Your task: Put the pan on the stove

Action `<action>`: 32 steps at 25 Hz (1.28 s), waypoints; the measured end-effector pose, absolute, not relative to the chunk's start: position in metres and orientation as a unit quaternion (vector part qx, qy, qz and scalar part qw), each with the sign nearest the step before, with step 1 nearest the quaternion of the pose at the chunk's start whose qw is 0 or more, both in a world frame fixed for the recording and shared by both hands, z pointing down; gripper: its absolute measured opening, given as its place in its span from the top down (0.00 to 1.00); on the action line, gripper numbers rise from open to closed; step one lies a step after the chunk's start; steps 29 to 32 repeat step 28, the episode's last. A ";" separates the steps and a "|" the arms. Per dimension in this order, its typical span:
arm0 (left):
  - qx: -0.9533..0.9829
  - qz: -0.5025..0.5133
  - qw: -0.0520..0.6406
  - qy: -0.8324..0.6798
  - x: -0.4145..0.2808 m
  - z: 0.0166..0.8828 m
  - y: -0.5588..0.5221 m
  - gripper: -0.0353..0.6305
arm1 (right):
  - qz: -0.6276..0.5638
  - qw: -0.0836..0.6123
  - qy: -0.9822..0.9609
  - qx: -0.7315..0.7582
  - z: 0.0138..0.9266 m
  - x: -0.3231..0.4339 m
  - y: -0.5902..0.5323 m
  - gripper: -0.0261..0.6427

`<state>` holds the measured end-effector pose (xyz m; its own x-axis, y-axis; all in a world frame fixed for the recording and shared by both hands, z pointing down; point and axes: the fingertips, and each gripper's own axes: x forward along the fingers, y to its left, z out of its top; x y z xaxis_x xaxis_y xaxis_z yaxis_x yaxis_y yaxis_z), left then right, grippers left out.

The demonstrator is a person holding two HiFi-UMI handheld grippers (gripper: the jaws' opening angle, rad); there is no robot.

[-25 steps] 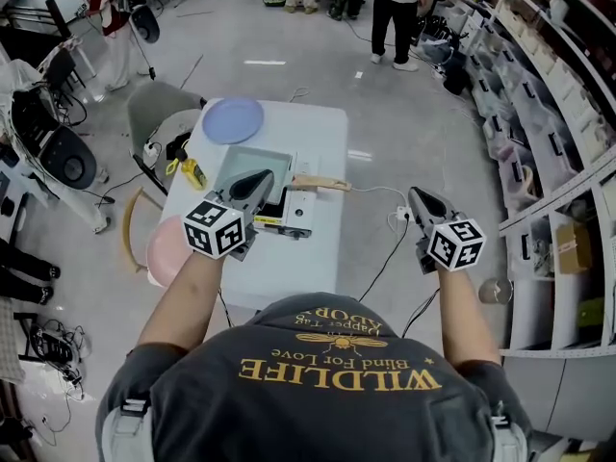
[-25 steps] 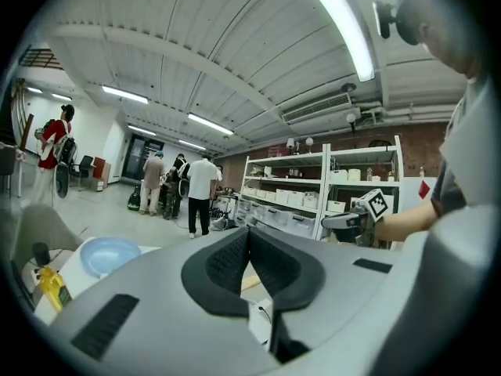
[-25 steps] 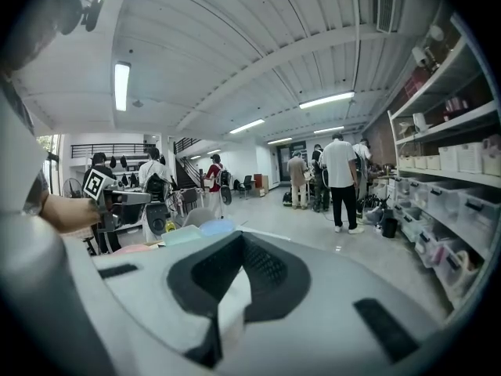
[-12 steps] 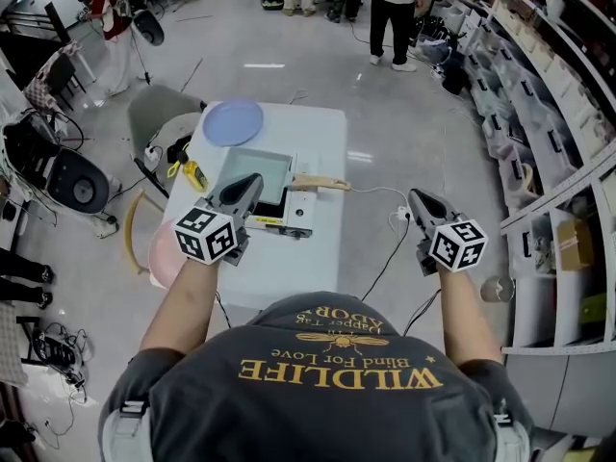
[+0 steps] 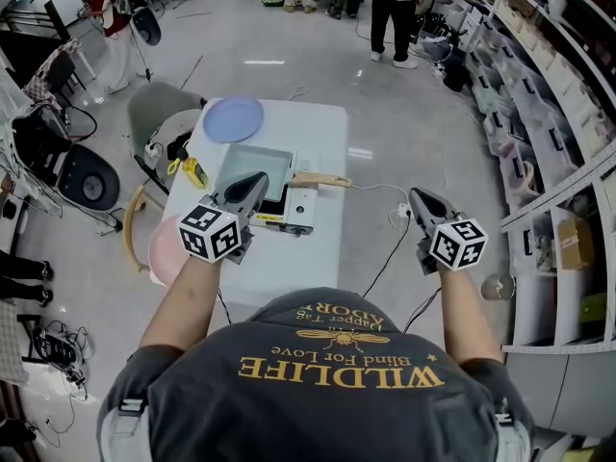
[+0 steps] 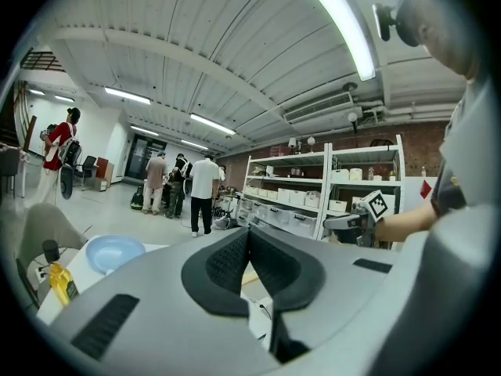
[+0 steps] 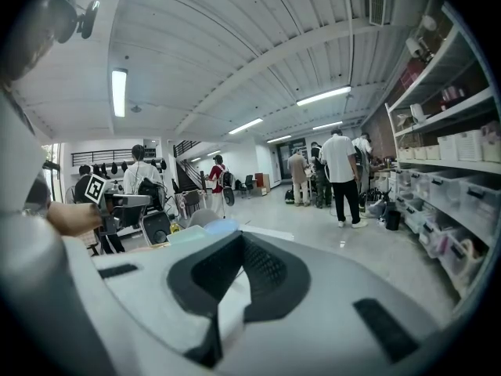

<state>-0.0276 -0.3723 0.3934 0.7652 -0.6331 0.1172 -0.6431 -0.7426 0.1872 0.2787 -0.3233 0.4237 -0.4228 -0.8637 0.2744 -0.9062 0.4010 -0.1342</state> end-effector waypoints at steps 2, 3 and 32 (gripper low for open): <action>0.933 0.022 0.110 -0.342 -0.028 0.394 -0.373 0.95 | 0.132 0.083 -0.834 0.529 0.425 0.278 -0.324 0.96; 0.933 0.022 0.111 -0.341 -0.028 0.395 -0.373 0.95 | 0.132 0.085 -0.835 0.528 0.426 0.278 -0.325 0.96; 0.931 0.023 0.114 -0.345 -0.029 0.394 -0.377 0.95 | 0.124 0.091 -0.841 0.519 0.421 0.274 -0.334 0.96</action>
